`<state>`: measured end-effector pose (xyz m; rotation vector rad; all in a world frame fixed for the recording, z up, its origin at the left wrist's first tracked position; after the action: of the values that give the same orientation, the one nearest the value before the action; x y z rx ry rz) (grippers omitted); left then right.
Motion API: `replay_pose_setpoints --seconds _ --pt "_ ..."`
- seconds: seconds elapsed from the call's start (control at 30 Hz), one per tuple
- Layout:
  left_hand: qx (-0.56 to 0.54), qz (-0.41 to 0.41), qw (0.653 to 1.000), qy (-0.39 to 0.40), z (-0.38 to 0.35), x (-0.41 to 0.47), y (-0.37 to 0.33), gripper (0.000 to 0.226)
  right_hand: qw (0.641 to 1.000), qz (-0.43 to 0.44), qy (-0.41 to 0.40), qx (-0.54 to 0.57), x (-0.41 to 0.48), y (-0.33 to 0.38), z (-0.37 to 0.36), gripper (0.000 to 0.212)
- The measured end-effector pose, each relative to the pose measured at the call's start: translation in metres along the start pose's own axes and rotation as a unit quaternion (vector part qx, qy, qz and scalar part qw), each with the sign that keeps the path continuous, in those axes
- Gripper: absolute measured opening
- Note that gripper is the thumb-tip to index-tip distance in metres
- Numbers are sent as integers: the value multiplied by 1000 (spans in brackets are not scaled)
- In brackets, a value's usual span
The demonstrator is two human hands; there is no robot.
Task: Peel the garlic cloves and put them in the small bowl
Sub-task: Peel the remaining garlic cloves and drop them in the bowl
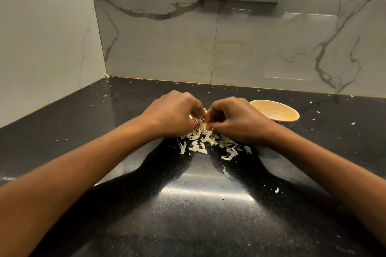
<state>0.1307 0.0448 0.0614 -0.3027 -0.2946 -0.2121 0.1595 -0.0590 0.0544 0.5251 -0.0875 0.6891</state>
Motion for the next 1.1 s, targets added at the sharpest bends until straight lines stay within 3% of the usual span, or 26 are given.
replay_pose_setpoints --seconds 0.23,0.67,0.87,1.0,1.1 --pt "-14 -3 1000 3 -1 1 -1 19 998 -20 -1 60 -2 -2 3 12" --pt "12 6 1000 -15 7 3 5 31 990 5 -105 98 -5 1 29 23" --pt "-50 -34 997 -49 20 3 -6 16 986 3 -104 134 -6 1 31 32" --pt "-104 -38 993 -32 16 2 -10 14 963 -35 -80 255 -6 -7 28 32" --pt "-132 -37 990 -46 20 3 -10 9 925 -65 -60 369 -7 -12 24 23"
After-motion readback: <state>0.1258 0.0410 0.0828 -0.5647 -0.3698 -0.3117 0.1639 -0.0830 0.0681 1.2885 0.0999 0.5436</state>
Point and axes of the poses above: each hand's wrist, its own x-axis towards the middle knuckle, its own z-axis out of the back of the hand, y = z × x, the point moved 10 cm from there along x, towards the middle knuckle, and after that the axes turned 3 degrees about -z, right-handed, at the moved point
